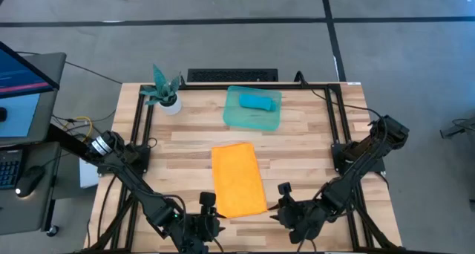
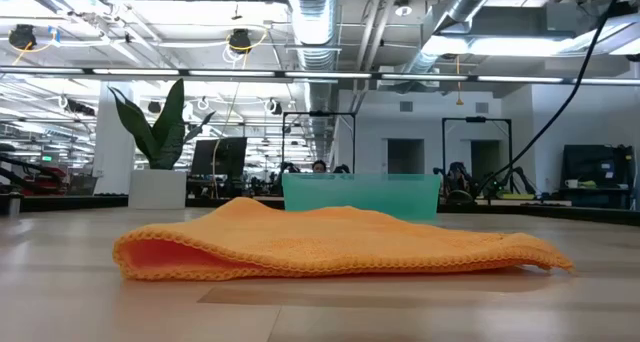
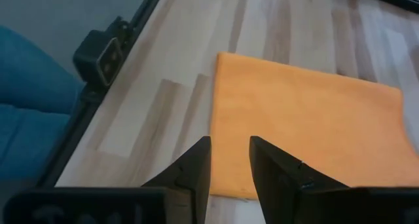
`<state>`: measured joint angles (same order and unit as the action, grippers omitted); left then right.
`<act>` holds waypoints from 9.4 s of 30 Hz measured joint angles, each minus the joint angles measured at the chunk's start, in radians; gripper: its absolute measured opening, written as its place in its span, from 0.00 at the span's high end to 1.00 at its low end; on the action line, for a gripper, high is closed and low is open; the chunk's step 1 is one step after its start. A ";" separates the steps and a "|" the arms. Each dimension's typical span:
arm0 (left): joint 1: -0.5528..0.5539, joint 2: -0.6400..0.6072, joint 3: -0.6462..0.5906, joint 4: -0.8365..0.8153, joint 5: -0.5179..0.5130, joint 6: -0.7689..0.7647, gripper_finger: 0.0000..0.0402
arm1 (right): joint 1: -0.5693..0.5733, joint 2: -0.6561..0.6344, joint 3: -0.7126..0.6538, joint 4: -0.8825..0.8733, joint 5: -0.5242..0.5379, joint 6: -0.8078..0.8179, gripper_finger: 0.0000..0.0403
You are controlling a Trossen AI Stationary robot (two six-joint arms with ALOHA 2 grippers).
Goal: Roll microfiber towels into tight, uniform cylinder then place into a basket
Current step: Fold the yellow microfiber towel
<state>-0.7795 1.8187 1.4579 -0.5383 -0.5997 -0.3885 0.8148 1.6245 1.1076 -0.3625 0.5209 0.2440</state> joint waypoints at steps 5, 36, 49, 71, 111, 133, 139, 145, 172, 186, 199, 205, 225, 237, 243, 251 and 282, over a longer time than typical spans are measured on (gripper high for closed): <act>0.000 0.063 -0.008 -0.012 -0.025 -0.050 0.64 | 0.014 0.000 0.000 0.001 0.000 0.000 0.68; 0.063 0.264 -0.016 -0.034 0.150 -0.099 0.64 | -0.066 0.179 0.000 0.027 -0.007 -0.014 0.46; 0.074 0.264 -0.063 -0.045 0.149 -0.148 0.64 | -0.167 0.313 0.000 0.072 -0.210 -0.018 0.46; 0.103 0.259 -0.119 0.013 0.132 -0.167 0.67 | -0.260 0.325 0.003 0.090 -0.337 0.071 0.65; -0.003 0.266 0.118 -0.210 -0.090 -0.075 1.00 | -0.089 0.319 0.290 -0.194 -0.359 0.013 0.95; 0.102 0.262 0.155 -0.347 -0.304 -0.078 1.00 | -0.077 0.316 0.334 -0.530 -0.156 0.249 0.95; 0.168 0.262 0.130 -0.331 -0.295 -0.087 1.00 | -0.134 0.316 0.261 -0.549 -0.150 0.286 0.96; 0.218 0.262 0.105 -0.338 -0.283 -0.095 1.00 | -0.199 0.316 0.225 -0.546 -0.149 0.335 0.96; 0.306 0.262 0.104 -0.308 0.053 -0.111 0.97 | -0.228 0.316 0.185 -0.542 -0.158 0.386 0.96; 0.317 0.262 0.104 -0.307 0.043 -0.115 0.66 | -0.228 0.317 0.185 -0.543 -0.160 0.386 0.96; 0.269 0.275 0.104 -0.065 0.029 0.031 0.65 | -0.228 0.317 0.185 -0.553 -0.160 0.389 0.95; 0.298 0.319 0.103 -0.044 0.065 0.097 0.65 | -0.226 0.317 0.184 -0.548 -0.180 0.429 0.86; 0.331 0.388 0.105 -0.055 0.088 0.082 0.65 | -0.236 0.317 0.202 -0.626 -0.236 0.437 0.59; 0.294 0.390 0.115 -0.095 -0.008 0.115 0.65 | -0.122 0.317 0.255 -0.688 -0.205 0.394 0.59; 0.290 0.385 0.151 -0.101 -0.007 0.111 0.65 | -0.102 0.317 0.255 -0.589 -0.085 0.272 0.59; 0.280 0.385 0.150 -0.168 -0.005 0.078 0.65 | -0.189 0.317 0.199 -0.522 -0.067 0.253 0.60; 0.352 0.385 0.143 -0.235 -0.059 0.076 0.65 | -0.200 0.317 0.129 -0.646 -0.082 0.340 0.62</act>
<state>-0.4275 2.2032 1.6009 -0.7731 -0.6589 -0.3124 0.6145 1.9411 1.2367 -1.0082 0.4385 0.5835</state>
